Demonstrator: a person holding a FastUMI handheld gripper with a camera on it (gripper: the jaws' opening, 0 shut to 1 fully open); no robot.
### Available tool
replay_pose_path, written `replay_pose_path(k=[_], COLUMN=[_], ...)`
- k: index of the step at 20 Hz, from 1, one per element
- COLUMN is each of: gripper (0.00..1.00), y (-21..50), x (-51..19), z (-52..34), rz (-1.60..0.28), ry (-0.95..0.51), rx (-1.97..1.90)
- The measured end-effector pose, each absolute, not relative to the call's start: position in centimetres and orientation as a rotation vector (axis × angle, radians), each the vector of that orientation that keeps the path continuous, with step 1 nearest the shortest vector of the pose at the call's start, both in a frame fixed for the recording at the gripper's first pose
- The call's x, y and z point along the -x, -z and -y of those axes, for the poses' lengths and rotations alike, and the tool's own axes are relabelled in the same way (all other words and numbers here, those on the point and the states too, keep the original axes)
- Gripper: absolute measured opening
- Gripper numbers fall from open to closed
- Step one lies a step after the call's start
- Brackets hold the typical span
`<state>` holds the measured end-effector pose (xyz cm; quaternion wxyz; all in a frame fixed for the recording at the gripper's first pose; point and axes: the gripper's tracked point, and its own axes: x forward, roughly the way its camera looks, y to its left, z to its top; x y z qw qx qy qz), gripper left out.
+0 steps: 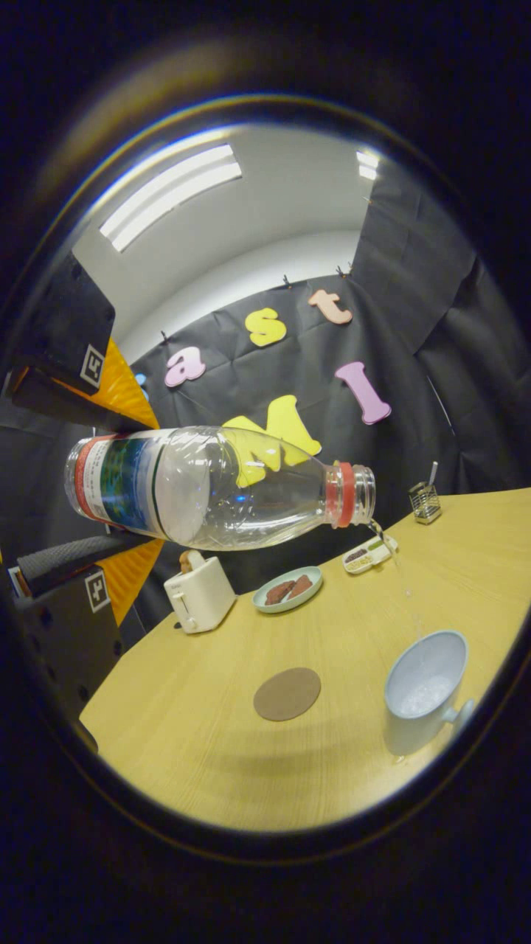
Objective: Take the bottle from table, then pour the juice into the cup, finally place the bottle on the coaster
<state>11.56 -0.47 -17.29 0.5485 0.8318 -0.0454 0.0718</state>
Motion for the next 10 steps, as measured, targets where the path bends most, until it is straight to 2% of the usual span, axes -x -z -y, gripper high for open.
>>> replay_pose_path(k=[10], gripper=[0.74], y=[16.49], x=[-11.63], z=[0.05], rz=[0.092], ry=[-0.169], rx=[-2.039])
